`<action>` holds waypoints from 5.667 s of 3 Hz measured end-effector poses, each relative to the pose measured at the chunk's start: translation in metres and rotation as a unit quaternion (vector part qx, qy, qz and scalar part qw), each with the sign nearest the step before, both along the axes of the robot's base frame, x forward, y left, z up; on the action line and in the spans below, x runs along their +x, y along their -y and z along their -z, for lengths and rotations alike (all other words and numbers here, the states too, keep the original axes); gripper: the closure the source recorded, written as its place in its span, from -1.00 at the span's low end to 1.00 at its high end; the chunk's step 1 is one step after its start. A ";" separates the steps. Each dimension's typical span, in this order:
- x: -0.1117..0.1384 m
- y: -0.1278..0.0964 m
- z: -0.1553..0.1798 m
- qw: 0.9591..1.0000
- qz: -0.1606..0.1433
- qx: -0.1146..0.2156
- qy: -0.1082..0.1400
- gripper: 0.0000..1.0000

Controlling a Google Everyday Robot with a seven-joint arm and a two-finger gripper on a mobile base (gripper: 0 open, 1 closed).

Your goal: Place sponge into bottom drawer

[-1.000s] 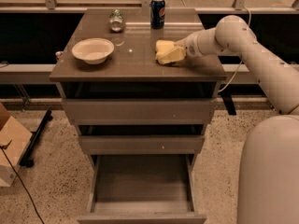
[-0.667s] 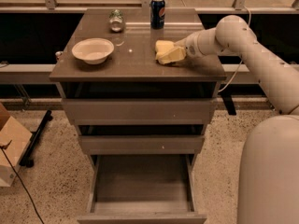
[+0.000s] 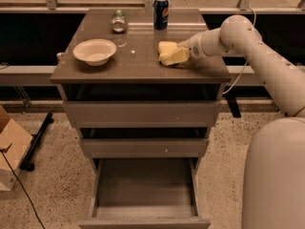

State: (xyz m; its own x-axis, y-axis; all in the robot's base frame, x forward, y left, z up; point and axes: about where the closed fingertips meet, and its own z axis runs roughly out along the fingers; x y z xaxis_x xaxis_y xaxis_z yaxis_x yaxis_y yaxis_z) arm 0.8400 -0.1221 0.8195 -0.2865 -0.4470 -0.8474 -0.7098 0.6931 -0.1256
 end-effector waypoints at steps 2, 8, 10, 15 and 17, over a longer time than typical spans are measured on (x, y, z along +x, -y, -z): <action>0.000 0.000 -0.001 1.000 0.000 0.000 0.000 -0.16; -0.021 -0.017 -0.015 0.999 -0.022 0.016 -0.023 -1.00; -0.023 -0.019 -0.011 0.998 -0.027 0.024 -0.042 -0.17; -0.023 -0.023 -0.007 0.998 -0.031 0.027 -0.051 1.00; -0.029 -0.028 -0.006 0.998 -0.033 0.015 -0.054 1.00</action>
Offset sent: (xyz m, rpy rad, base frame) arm 0.0000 0.0000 0.0008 0.0000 0.0000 0.0000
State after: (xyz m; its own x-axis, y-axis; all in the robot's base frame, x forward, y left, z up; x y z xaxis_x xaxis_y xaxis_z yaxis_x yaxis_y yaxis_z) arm 0.8112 -0.0940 0.8255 -0.3481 -0.4421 -0.8267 -0.7624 0.6466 -0.0247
